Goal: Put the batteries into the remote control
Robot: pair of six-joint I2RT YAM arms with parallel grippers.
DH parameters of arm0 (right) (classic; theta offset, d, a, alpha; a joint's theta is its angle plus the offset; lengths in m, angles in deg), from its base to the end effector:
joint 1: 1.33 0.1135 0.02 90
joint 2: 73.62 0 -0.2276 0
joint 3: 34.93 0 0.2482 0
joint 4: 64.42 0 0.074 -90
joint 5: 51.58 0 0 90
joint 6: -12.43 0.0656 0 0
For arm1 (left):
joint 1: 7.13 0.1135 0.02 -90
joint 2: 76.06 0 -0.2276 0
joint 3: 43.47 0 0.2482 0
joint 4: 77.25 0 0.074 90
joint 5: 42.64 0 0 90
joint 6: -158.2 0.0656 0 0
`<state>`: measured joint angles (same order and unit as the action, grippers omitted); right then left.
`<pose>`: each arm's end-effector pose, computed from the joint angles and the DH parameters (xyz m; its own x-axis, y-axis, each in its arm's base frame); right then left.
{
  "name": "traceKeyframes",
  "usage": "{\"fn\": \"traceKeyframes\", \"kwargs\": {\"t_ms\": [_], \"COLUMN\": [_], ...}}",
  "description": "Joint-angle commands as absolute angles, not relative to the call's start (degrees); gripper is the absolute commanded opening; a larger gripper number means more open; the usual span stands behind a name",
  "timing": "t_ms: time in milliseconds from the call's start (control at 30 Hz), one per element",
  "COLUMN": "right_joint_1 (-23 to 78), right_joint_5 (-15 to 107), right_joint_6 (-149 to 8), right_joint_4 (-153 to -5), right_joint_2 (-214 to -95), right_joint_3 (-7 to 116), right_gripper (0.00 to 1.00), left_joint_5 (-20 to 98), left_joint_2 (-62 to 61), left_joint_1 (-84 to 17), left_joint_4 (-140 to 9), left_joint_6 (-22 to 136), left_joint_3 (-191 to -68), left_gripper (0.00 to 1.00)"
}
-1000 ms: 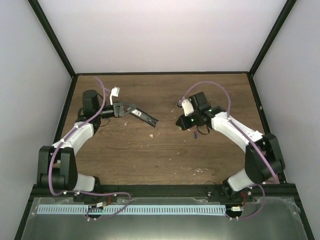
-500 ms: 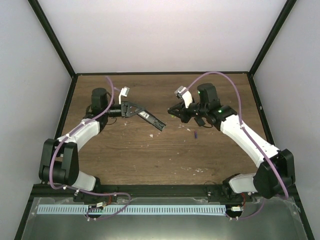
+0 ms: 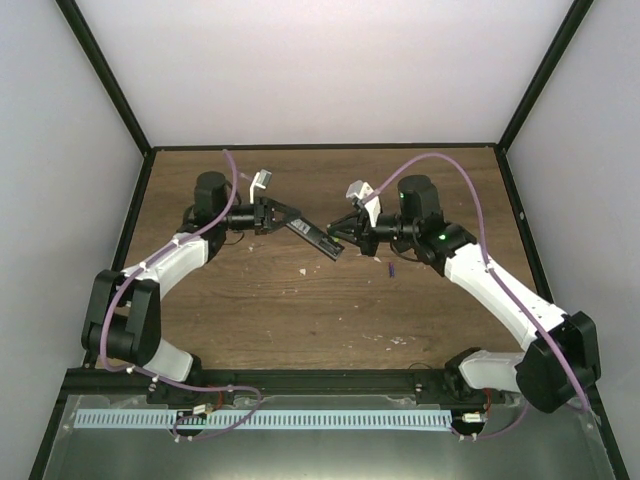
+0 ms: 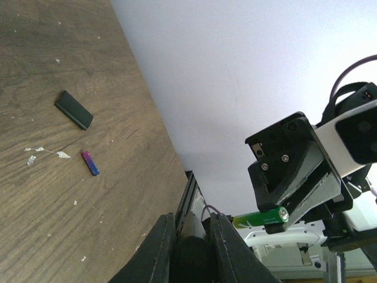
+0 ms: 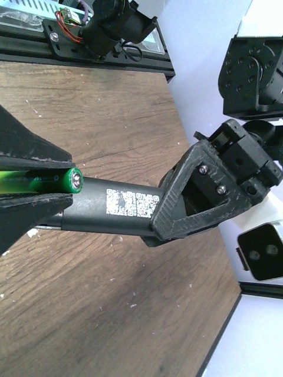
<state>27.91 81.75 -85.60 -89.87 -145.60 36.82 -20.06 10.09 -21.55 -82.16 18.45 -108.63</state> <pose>0.2463 0.1895 0.2762 -0.2494 -0.2561 -0.9339 -0.9390 0.2998 0.1686 0.3062 -0.1413 0.2242 -0.9021 -0.0706 -0.4257 0.4122 0.1502 -0.8986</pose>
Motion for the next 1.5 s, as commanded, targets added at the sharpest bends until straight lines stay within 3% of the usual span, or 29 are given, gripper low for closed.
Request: {"fn": "traceKeyframes", "kwargs": {"t_ms": [0,1467], "right_joint_1": [28.47,29.9], "right_joint_5": [83.73,80.73], "right_joint_6": [-88.53,-94.25], "right_joint_4": [-88.01,-95.93], "right_joint_2": [-144.68,-149.48], "right_joint_3": [36.75,37.26], "right_gripper": [0.04,0.06], "left_joint_5": [-19.82,-20.49], "left_joint_2": [10.62,11.7], "left_joint_1": [-21.98,-23.08], "left_joint_4": [-82.24,-80.71], "left_joint_6": [15.16,16.97], "left_joint_3": [-110.36,-113.1], "left_gripper": [0.0,0.0]}}
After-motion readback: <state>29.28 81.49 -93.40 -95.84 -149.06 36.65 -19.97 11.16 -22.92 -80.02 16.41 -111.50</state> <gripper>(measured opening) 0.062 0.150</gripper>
